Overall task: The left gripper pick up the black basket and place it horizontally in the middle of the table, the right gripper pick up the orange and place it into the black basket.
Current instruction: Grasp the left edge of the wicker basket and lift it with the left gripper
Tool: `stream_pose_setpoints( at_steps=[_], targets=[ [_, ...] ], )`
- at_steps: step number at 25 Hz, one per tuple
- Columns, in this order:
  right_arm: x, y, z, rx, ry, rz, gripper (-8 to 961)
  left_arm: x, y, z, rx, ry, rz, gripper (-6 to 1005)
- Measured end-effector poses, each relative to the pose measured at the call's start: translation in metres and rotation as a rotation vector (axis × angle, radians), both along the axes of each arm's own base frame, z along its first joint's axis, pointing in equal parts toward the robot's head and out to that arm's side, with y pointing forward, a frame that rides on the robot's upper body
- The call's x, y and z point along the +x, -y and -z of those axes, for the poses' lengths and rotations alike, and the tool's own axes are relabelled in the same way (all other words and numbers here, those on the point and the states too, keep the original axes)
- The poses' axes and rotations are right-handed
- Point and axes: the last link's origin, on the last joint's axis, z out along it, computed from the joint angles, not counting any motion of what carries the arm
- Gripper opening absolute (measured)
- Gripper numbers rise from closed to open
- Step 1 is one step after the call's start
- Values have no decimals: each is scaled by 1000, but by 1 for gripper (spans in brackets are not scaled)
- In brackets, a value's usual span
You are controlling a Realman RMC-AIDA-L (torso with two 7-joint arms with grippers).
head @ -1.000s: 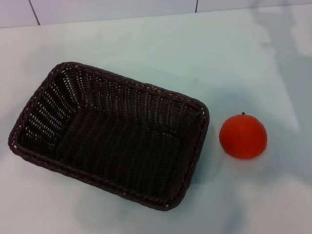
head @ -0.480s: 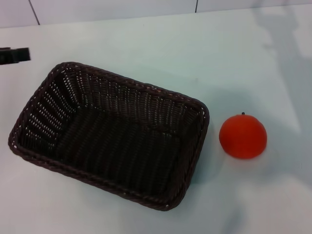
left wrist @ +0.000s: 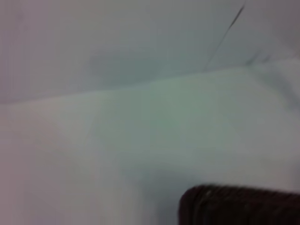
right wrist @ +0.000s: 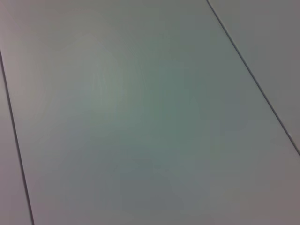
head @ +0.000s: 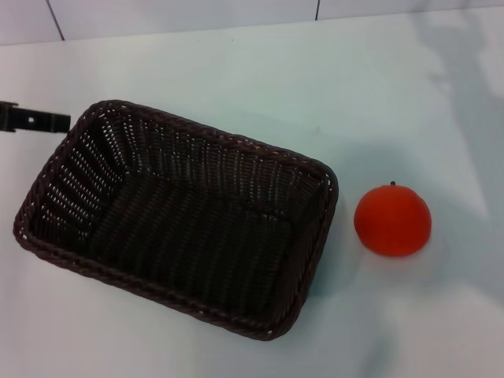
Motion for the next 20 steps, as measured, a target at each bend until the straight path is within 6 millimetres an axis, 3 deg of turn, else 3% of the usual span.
stream_pose_setpoints(
  at_steps=[9, 20],
  targets=[
    [3, -6, 3, -26, 0, 32, 778, 12, -11, 30, -101, -276, -89, 821],
    [6, -10, 2, -38, -5, 62, 778, 20, -12, 48, -150, -305, -81, 817]
  ],
)
